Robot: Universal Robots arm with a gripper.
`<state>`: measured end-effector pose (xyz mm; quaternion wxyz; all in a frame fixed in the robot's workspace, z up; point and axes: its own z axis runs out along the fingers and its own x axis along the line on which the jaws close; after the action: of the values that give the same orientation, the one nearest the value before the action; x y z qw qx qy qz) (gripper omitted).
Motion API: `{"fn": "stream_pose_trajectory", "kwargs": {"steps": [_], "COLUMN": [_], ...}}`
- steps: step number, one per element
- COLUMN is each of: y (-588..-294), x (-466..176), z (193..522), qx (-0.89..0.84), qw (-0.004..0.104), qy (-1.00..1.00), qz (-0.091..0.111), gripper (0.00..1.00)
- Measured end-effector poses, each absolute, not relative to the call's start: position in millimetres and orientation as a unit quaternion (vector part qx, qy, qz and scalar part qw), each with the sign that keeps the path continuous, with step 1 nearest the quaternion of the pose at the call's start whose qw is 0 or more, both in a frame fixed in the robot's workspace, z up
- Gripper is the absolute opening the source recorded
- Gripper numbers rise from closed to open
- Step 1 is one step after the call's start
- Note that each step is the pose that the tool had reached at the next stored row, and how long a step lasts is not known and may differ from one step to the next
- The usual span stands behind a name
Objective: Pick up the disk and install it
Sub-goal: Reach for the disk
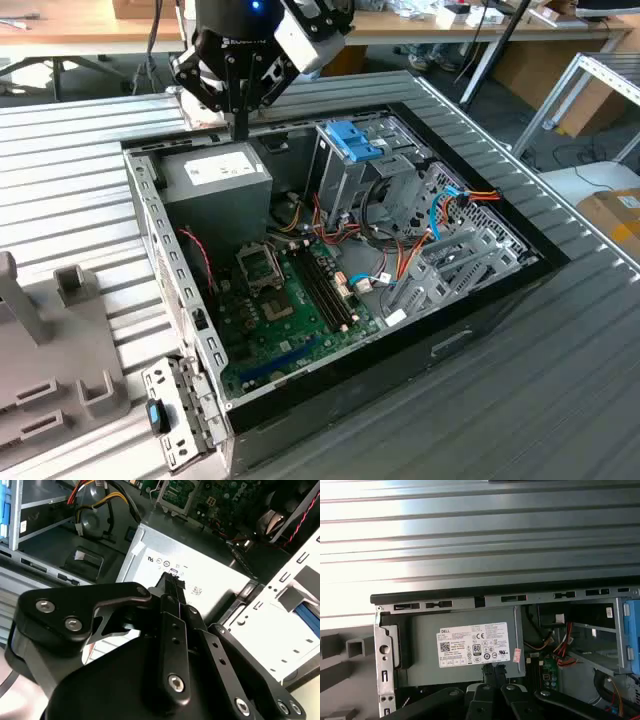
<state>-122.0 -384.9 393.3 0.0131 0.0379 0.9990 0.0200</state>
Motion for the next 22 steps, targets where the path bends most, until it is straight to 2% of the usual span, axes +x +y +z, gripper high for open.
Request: {"fn": "stream_pose_trajectory", "kwargs": {"steps": [22], "y": [-384], "x": [-138], "z": [393], "qx": [0.038], "qw": [0.013], "qy": [0.999], "qz": [0.020], "gripper": [0.11]}}
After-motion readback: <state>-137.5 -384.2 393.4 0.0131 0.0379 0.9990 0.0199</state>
